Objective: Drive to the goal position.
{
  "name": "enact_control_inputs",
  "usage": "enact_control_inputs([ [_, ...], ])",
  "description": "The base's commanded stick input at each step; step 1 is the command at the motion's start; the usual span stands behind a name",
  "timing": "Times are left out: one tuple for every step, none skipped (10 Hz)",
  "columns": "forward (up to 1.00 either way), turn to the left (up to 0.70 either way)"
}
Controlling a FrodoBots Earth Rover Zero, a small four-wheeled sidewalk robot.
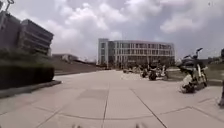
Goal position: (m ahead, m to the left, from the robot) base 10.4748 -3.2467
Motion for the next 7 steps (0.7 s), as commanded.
enact_control_inputs([
  [0.7,0.0],
  [0.7,0.0],
  [0.7,0.0],
  [0.7,0.0],
  [0.7,0.0],
  [0.7,0.0],
  [0.7,0.0],
])
